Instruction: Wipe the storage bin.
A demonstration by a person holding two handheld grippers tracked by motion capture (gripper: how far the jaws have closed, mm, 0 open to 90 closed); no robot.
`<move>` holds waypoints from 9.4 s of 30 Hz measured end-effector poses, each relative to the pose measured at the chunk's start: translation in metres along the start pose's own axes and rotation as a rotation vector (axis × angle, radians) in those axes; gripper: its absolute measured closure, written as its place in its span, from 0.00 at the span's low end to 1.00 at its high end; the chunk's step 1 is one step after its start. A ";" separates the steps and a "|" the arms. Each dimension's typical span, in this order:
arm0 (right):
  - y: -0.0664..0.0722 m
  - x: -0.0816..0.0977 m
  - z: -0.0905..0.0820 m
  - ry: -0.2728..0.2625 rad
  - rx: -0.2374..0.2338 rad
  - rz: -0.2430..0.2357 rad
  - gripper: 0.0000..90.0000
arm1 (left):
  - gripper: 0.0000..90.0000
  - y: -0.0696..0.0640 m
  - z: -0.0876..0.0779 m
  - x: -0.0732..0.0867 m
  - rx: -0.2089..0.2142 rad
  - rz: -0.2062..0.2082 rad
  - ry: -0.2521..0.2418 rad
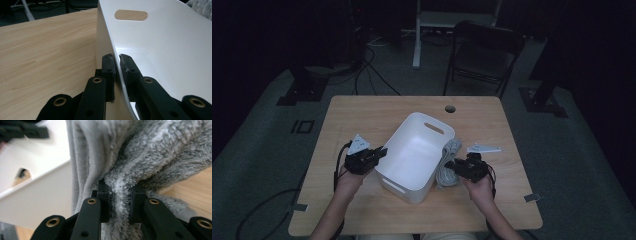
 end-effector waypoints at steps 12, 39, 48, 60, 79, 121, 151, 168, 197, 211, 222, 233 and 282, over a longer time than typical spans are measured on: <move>-0.025 0.037 0.034 0.151 0.069 0.044 0.84 | 0.91 -0.001 0.000 0.000 -0.018 -0.017 -0.002; 0.030 0.008 -0.003 -0.033 0.013 -0.051 0.84 | 0.90 -0.003 0.000 0.001 -0.018 -0.027 -0.014; 0.008 0.033 0.020 0.087 0.061 -0.018 0.84 | 0.90 -0.003 0.000 0.001 -0.015 -0.019 -0.019; 0.000 0.043 0.027 0.151 0.070 0.007 0.84 | 0.90 -0.003 0.000 0.001 -0.049 -0.015 -0.024; 0.052 0.020 -0.004 0.003 0.028 -0.192 0.84 | 0.90 -0.003 0.001 0.001 -0.017 -0.032 -0.032; 0.051 0.048 0.013 0.094 -0.038 -0.193 0.82 | 0.90 -0.003 0.002 0.001 -0.075 -0.067 -0.056; 0.088 0.032 -0.009 -0.115 -0.165 -0.138 0.42 | 0.88 -0.003 0.002 0.001 -0.086 -0.051 -0.057; 0.081 0.040 0.003 -0.104 -0.127 -0.189 0.37 | 0.88 -0.005 0.003 0.001 -0.076 -0.050 -0.043; 0.056 0.032 -0.006 0.008 -0.034 -0.215 0.81 | 0.86 -0.005 0.004 0.000 -0.101 -0.042 -0.039; 0.044 0.021 0.003 -0.072 -0.005 -0.178 0.83 | 0.86 -0.006 0.005 0.000 -0.068 -0.058 -0.045; 0.021 0.041 0.026 0.048 0.054 -0.158 0.83 | 0.86 -0.006 0.004 0.001 -0.079 -0.071 -0.050; 0.004 0.058 0.043 0.159 0.069 -0.110 0.83 | 0.86 -0.004 0.004 0.001 -0.107 -0.080 -0.067; -0.039 0.028 -0.066 -0.042 0.153 0.001 0.83 | 0.44 -0.088 -0.043 0.009 0.256 -0.072 -0.014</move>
Point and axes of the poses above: each handheld gripper's, and its own axes: z roughly forward along the jaws, x roughly out of its underside, y roughly to its left, the point moved 6 cm from there along z, roughly forward along the jaws, and after that the axes turned 1 degree about -y, right-handed, at the moved point
